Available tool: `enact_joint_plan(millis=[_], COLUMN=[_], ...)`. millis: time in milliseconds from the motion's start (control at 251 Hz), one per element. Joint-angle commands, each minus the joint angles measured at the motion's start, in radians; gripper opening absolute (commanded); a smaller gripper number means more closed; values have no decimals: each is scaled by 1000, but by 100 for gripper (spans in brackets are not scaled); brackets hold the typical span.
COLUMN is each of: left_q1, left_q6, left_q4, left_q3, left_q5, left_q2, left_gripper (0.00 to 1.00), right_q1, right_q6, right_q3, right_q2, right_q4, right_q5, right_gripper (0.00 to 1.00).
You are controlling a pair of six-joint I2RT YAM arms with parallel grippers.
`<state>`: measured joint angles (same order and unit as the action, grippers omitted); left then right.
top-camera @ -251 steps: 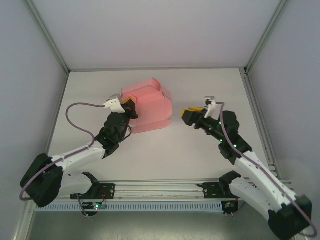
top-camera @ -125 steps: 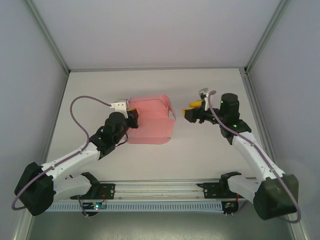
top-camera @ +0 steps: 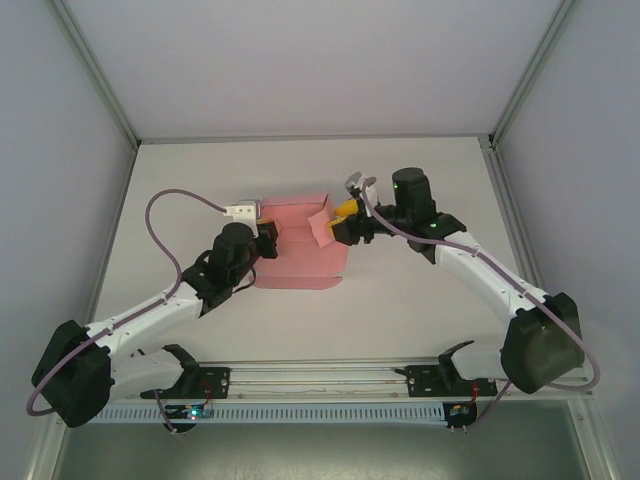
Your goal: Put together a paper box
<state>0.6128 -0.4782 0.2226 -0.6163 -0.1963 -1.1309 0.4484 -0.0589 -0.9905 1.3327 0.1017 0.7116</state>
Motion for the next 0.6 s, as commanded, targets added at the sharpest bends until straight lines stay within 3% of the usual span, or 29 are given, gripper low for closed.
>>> enact_joint_plan(millis=[0,184,347,411,595], left_q1=[7,6,10,11,25], left_q6=[11,-17,-17,-34,-212], left_q4=[11,-50,-70,-96,-315], left_q3=[-49,-83,-97,-106,-173], left_q5=[16,-33,-28,-57,-282], left_q2=[-1,-26,-39,-36,-63], left_gripper=[0,0,0,0,0], right_q1=[74,232,311,328,348], right_q6=[18,59,69,87,101], right_q3=[-21,-27,-89,-114,-175], right_q2=[13,76,159,189,274], right_q4=[-53,-122,-130,-129,-87], right_q5=[-354,-871,-1141,-1261,-1614], right_gripper=[56,51,22,0,0])
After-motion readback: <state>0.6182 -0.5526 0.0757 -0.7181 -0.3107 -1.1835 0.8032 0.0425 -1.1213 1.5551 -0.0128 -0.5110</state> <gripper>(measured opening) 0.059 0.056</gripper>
